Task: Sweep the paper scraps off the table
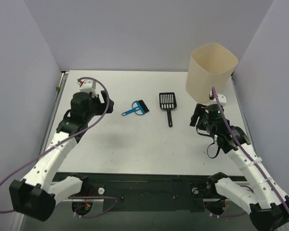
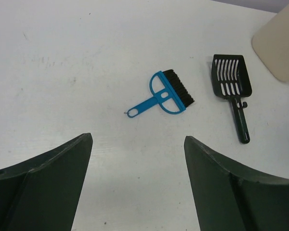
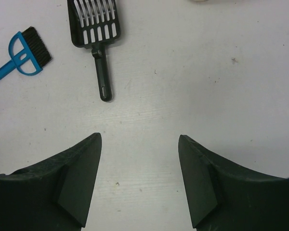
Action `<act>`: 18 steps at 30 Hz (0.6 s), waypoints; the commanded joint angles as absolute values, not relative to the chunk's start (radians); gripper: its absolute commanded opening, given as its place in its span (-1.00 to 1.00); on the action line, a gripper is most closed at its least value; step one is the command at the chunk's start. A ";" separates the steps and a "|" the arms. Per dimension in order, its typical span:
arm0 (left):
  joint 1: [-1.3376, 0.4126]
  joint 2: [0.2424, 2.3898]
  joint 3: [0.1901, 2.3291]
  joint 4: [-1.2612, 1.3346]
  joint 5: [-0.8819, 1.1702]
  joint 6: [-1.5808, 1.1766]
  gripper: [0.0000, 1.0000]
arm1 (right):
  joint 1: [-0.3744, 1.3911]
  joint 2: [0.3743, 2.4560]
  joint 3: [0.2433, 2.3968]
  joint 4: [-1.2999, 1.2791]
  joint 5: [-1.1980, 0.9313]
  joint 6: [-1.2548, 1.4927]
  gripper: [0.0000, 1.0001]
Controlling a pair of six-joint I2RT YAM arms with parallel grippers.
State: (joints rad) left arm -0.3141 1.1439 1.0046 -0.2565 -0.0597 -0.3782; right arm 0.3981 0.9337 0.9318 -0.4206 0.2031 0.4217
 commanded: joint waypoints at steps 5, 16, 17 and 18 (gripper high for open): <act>-0.313 0.728 0.657 -0.068 -0.025 -0.377 0.66 | 0.391 0.689 0.764 -0.407 0.327 0.476 0.20; -0.452 0.560 0.574 -0.091 -0.208 -0.420 0.81 | 0.391 0.565 0.664 -0.456 0.400 0.535 0.18; -0.459 0.555 0.569 -0.092 -0.218 -0.420 0.81 | 0.391 0.561 0.663 -0.454 0.402 0.537 0.18; -0.463 0.542 0.568 -0.095 -0.227 -0.425 0.81 | 0.391 0.558 0.660 -0.456 0.405 0.541 0.18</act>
